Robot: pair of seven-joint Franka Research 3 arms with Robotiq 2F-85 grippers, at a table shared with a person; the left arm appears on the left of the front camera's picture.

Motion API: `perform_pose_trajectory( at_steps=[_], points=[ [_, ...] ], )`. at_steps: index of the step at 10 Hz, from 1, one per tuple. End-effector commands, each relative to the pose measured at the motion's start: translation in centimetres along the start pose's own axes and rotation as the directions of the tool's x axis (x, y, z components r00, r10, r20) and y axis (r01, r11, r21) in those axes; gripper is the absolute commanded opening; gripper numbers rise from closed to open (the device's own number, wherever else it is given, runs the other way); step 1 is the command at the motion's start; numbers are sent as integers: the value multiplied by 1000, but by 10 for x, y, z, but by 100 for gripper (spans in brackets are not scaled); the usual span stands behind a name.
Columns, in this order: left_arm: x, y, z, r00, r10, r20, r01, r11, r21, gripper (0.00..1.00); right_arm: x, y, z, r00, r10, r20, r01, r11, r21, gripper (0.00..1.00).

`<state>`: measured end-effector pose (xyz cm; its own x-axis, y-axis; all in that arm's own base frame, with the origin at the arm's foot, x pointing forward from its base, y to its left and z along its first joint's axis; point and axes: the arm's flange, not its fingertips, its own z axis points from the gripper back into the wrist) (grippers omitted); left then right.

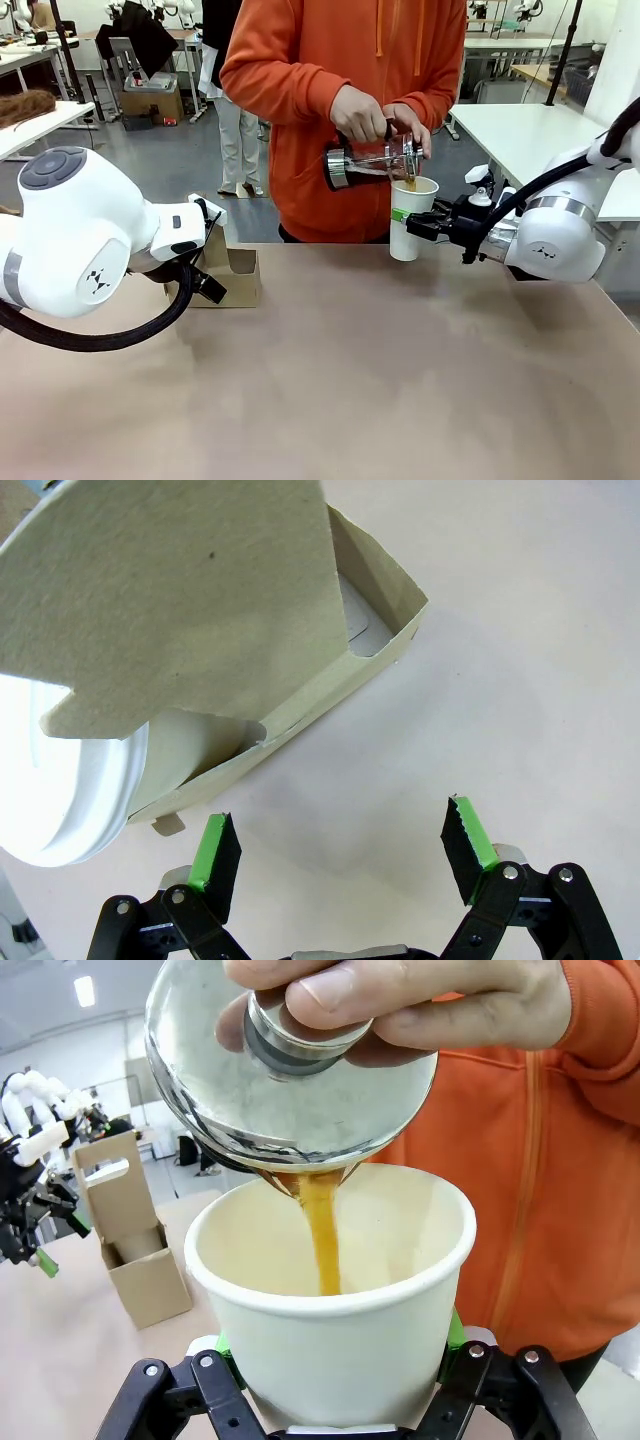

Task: Pour a drink into a cup and package it in a carrier.
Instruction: When a person places the Paper Cup Lid on the 600 ml Paper Cup , lift the 600 ml Paper Cup.

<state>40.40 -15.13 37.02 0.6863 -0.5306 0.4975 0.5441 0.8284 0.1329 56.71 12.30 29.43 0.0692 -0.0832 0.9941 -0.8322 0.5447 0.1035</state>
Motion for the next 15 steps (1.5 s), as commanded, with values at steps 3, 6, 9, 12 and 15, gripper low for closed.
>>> perform_pose_trajectory(
  at_steps=[3,6,9,12,15],
  points=[
    [0,0,0,1000,0,1,0,1000,-2,100,0,1,-2,1000,0,-5,0,1000,-9,80],
    [0,0,0,1000,0,1,0,1000,-2,100,0,1,-2,1000,0,-5,0,1000,-9,80],
    [0,0,0,1000,0,1,0,1000,-2,100,0,1,-2,1000,0,-5,0,1000,-9,80],
    [0,0,0,1000,0,1,0,1000,-2,100,0,1,-2,1000,0,-5,0,1000,-9,80],
    [0,0,0,1000,0,1,0,1000,-2,100,0,1,-2,1000,0,-5,0,1000,-9,80]
  ],
)
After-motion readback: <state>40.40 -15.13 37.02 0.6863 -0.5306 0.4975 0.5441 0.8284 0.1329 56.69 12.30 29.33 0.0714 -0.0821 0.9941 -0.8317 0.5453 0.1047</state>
